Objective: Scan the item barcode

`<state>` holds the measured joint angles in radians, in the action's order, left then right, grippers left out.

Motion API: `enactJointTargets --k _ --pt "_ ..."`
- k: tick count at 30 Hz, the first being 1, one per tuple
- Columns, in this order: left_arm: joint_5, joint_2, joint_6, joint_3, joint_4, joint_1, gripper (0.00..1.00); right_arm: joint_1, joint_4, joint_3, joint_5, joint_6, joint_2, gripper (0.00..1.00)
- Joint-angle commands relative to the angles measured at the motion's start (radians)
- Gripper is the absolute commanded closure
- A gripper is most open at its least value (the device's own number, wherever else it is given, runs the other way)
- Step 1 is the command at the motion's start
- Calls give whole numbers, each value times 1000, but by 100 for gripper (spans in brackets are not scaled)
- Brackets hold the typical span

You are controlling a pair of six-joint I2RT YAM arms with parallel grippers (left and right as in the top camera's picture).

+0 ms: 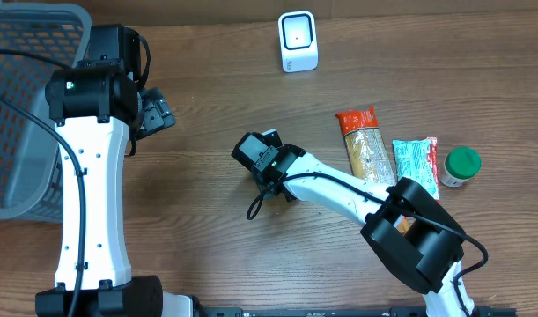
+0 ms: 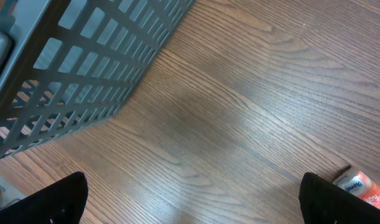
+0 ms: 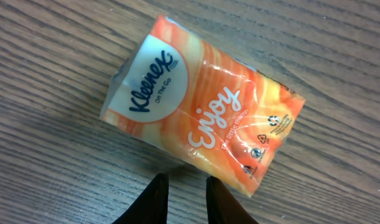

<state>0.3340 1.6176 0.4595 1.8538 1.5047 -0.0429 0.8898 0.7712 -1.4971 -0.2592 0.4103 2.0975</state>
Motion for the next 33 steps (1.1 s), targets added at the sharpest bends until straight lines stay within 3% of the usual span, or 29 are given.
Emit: enactJointTargets --k 1,7,17,24,26,33 --pt "12 5 -18 5 2 -3 0 -3 -3 6 -28 0 4 77" --pt "12 6 -18 5 2 -3 0 -3 -12 6 109 -140 4 73" --pt "12 5 -18 5 2 -3 0 -3 -51 6 168 -163 4 70" --pt "12 5 -18 5 2 -3 0 -3 -41 6 202 -441 4 70" --pt "12 6 -18 5 2 -3 1 -3 -27 3 198 -529 0 74" --pt "12 5 -18 5 2 -3 0 -3 8 -17 146 -678 -83 75"
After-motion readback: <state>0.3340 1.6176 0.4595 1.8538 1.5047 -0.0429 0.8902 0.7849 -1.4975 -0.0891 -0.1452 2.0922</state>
